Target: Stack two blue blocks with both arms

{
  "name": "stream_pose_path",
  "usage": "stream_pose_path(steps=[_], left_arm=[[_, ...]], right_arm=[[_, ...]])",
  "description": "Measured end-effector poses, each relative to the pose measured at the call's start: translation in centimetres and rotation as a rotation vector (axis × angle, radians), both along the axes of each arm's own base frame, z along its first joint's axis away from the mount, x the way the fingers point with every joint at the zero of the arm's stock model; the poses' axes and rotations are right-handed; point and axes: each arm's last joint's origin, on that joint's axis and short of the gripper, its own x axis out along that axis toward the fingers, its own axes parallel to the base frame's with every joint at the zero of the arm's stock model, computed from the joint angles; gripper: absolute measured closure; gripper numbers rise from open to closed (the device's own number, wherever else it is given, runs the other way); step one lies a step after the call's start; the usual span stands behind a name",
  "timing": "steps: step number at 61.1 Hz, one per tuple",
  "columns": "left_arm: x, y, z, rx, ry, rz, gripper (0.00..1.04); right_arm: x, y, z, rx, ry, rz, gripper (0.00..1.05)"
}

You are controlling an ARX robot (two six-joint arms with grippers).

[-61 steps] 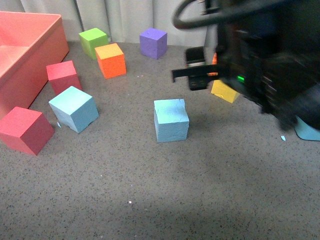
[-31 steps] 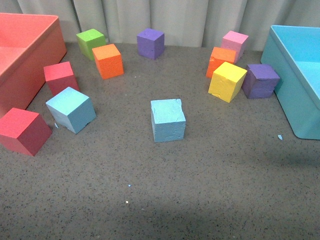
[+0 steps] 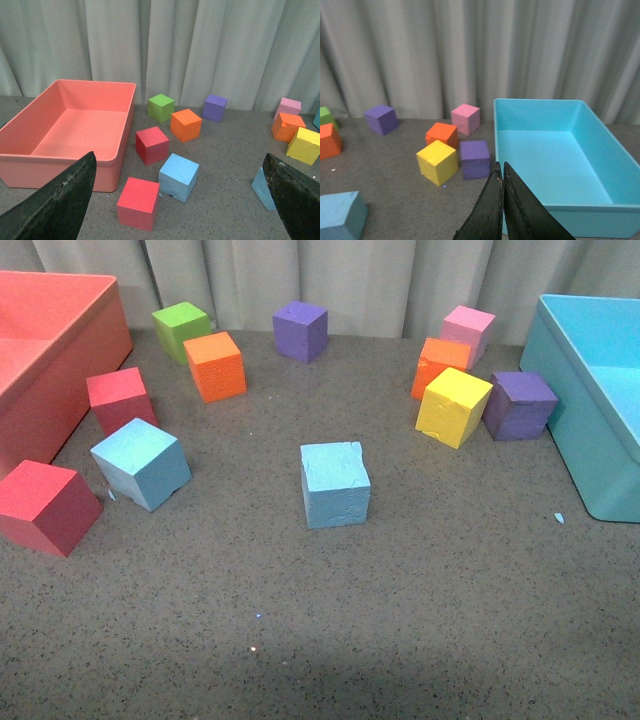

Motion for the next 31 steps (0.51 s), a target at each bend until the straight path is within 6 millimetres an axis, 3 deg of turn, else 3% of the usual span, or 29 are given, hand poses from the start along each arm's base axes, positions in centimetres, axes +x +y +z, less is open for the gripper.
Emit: stream_pose_path(steps=[31], left_arm=[[0.0, 0.0, 0.0, 0.0, 0.0, 0.0, 0.07]], right_arm=[[-2.7, -0.4, 0.3, 0.001, -0.011, -0.019, 1.04]])
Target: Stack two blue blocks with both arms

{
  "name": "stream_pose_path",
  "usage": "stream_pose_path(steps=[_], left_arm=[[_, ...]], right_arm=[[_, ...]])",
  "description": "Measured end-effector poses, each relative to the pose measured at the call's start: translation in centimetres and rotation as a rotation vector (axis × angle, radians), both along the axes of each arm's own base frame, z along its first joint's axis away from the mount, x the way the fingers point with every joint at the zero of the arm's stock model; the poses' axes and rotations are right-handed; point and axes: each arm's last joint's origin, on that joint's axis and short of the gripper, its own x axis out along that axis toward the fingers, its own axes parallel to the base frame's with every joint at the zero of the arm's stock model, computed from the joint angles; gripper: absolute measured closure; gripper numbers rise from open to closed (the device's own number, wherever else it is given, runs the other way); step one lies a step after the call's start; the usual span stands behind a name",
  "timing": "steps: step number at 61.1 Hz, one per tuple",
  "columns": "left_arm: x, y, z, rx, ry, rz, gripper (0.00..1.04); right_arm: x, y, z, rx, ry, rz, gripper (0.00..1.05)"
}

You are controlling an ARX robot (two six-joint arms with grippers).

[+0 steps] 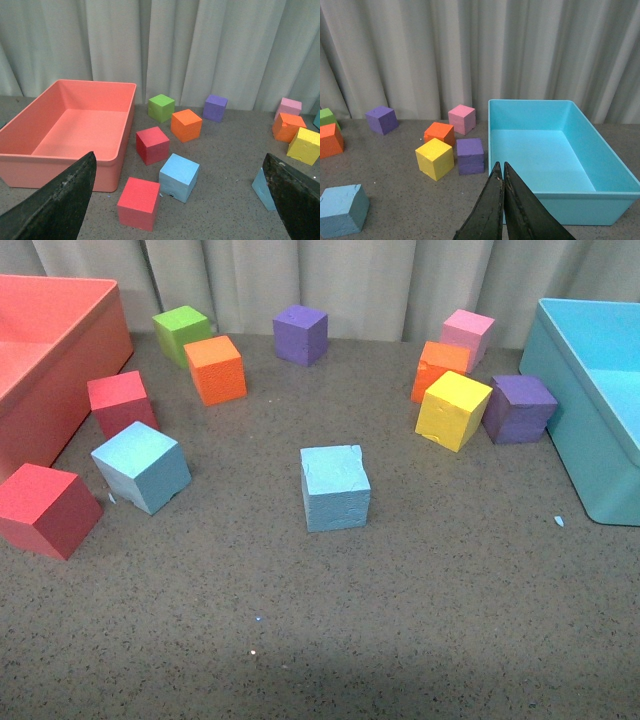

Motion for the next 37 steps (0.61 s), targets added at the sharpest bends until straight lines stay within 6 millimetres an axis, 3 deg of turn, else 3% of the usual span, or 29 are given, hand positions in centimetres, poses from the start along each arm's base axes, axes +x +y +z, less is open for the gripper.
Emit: stream_pose_path(steps=[37], left_arm=[[0.0, 0.0, 0.0, 0.0, 0.0, 0.0, 0.07]], right_arm=[[-1.8, 0.0, 0.3, 0.0, -0.012, 0.0, 1.04]])
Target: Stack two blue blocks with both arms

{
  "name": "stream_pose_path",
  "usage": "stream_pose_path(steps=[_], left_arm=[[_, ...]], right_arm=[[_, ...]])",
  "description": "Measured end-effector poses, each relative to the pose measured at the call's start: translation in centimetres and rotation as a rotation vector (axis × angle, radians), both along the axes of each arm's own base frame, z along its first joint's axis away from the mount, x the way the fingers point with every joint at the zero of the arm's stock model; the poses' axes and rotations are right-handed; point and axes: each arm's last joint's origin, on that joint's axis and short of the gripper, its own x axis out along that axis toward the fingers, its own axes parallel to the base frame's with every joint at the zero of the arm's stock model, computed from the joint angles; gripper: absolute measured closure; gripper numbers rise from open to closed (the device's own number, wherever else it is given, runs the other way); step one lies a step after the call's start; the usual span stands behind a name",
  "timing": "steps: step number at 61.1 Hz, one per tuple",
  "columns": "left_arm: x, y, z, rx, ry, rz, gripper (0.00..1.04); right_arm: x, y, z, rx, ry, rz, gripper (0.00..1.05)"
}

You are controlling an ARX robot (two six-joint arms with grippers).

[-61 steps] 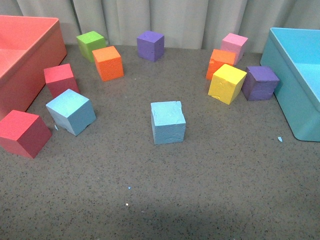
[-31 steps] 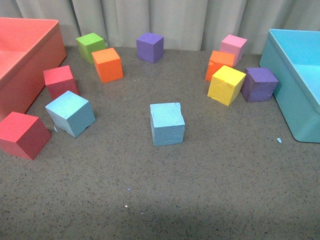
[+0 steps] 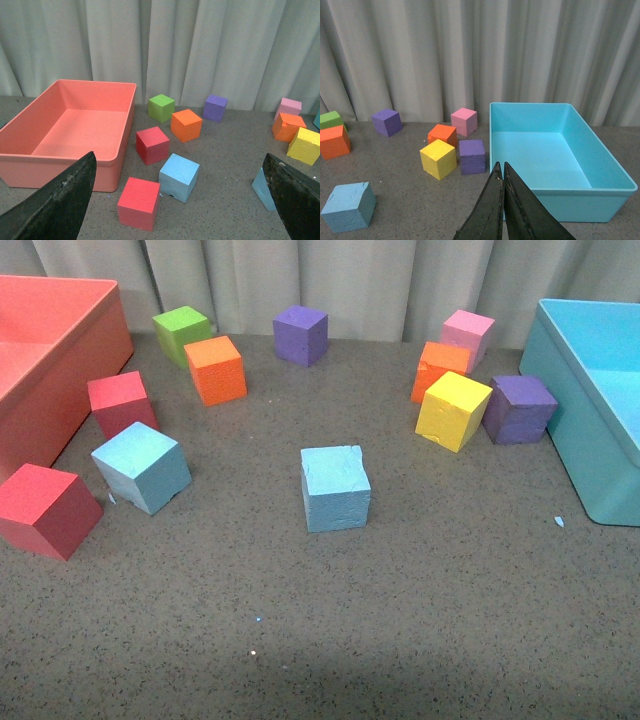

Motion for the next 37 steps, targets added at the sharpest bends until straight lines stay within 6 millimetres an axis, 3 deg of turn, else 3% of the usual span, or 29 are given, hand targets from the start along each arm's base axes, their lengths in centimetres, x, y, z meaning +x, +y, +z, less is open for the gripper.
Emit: stream_pose_path(steps=[25, 37], left_arm=[[0.0, 0.0, 0.0, 0.0, 0.0, 0.0, 0.07], [0.0, 0.0, 0.0, 0.0, 0.0, 0.0, 0.07]], right_arm=[[-1.5, 0.0, -0.3, 0.0, 0.003, 0.003, 1.03], [-1.5, 0.0, -0.3, 0.0, 0.006, 0.003, 0.69]])
